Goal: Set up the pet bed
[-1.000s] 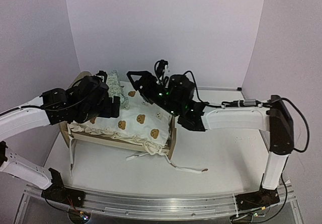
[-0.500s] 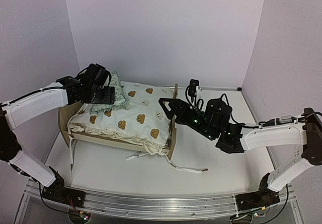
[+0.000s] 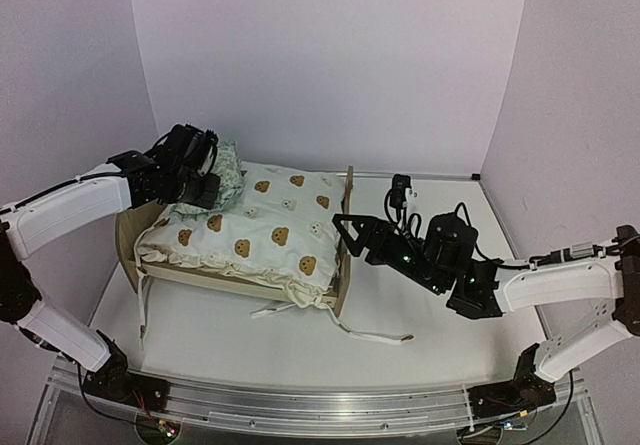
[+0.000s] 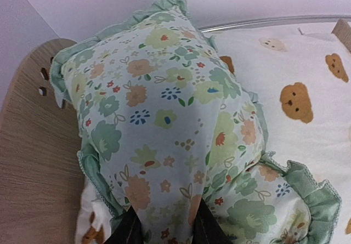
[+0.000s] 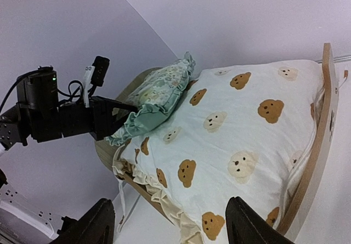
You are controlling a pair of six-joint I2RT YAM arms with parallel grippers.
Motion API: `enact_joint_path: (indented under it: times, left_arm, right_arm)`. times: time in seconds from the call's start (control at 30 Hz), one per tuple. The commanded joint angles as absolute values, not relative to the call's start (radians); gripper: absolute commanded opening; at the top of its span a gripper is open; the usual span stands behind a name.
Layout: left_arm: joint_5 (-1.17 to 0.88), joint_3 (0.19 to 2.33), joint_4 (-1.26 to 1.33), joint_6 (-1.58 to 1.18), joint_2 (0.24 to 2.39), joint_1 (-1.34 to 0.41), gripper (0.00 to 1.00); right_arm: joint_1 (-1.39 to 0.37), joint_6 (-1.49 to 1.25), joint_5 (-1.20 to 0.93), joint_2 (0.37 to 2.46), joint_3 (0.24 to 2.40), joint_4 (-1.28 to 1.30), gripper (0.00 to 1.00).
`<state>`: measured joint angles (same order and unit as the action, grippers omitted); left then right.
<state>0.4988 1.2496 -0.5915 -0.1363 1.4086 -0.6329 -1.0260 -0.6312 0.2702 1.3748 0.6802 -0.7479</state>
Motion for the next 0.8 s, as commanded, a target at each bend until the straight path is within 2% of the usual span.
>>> enact_joint_path:
  times: [0.0, 0.27, 0.37, 0.47, 0.5, 0.53, 0.6, 0.67, 0.77]
  left_arm:
    - [0.562, 1.203, -0.624, 0.044, 1.338, -0.586, 0.28]
    - [0.592, 1.131, -0.535, 0.173, 1.221, -0.514, 0.31]
    - [0.624, 1.104, -0.506, 0.220, 1.218, -0.512, 0.42]
    - [0.598, 1.107, -0.491, 0.205, 1.208, -0.511, 0.42]
    - [0.589, 1.116, -0.490, 0.190, 1.205, -0.512, 0.46]
    - [0.585, 1.132, -0.496, 0.174, 1.203, -0.512, 0.56]
    - [0.572, 1.169, -0.519, 0.135, 1.206, -0.512, 0.69]
    - [0.530, 1.224, -0.563, 0.078, 1.211, -0.512, 0.76]
    - [0.455, 1.317, -0.629, 0.000, 1.206, -0.512, 0.85]
  right_arm:
    - [-1.025, -0.631, 0.281, 1.346, 0.653, -0.781, 0.70]
    - [-1.025, -0.640, 0.277, 1.335, 0.610, -0.783, 0.70]
    - [-1.026, -0.640, 0.270, 1.339, 0.600, -0.782, 0.71]
    - [-1.026, -0.634, 0.271, 1.341, 0.588, -0.783, 0.71]
    - [-1.025, -0.630, 0.274, 1.339, 0.582, -0.782, 0.71]
    - [-1.026, -0.626, 0.278, 1.335, 0.576, -0.781, 0.72]
    - [-1.025, -0.617, 0.283, 1.321, 0.559, -0.777, 0.74]
    - [-1.025, -0.594, 0.274, 1.296, 0.555, -0.739, 0.76]
    - [-1.025, -0.557, 0.283, 1.246, 0.628, -0.478, 0.81]
